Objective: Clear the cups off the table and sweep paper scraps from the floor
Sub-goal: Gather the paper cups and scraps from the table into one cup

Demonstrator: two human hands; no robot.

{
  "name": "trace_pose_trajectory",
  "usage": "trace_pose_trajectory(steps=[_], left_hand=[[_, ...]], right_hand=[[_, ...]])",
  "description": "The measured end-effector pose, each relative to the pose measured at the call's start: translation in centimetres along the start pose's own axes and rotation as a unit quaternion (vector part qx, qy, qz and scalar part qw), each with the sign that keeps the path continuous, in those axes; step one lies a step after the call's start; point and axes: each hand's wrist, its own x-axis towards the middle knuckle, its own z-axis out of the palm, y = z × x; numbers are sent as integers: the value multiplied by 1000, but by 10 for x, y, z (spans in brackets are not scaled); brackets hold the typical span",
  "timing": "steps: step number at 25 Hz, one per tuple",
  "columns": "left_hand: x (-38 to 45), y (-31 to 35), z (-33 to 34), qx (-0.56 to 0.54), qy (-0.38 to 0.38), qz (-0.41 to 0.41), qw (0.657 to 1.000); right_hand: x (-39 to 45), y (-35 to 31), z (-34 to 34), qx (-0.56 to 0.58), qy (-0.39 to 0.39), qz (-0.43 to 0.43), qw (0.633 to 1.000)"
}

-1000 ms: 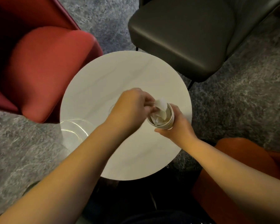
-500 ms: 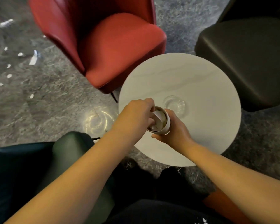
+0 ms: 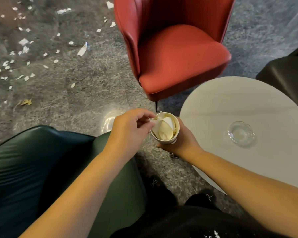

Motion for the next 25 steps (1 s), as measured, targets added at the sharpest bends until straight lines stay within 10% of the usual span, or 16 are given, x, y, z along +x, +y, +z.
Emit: trace_pose_trajectory(steps=[13,25], left_hand=[[36,-55,-94,-70,120,-68,988],[243,-78,-161,-93,124,-128,980]], right_hand=[[90,-58,84,19,-105,-19,994],[311,-103,78,42,-188,-78,978]])
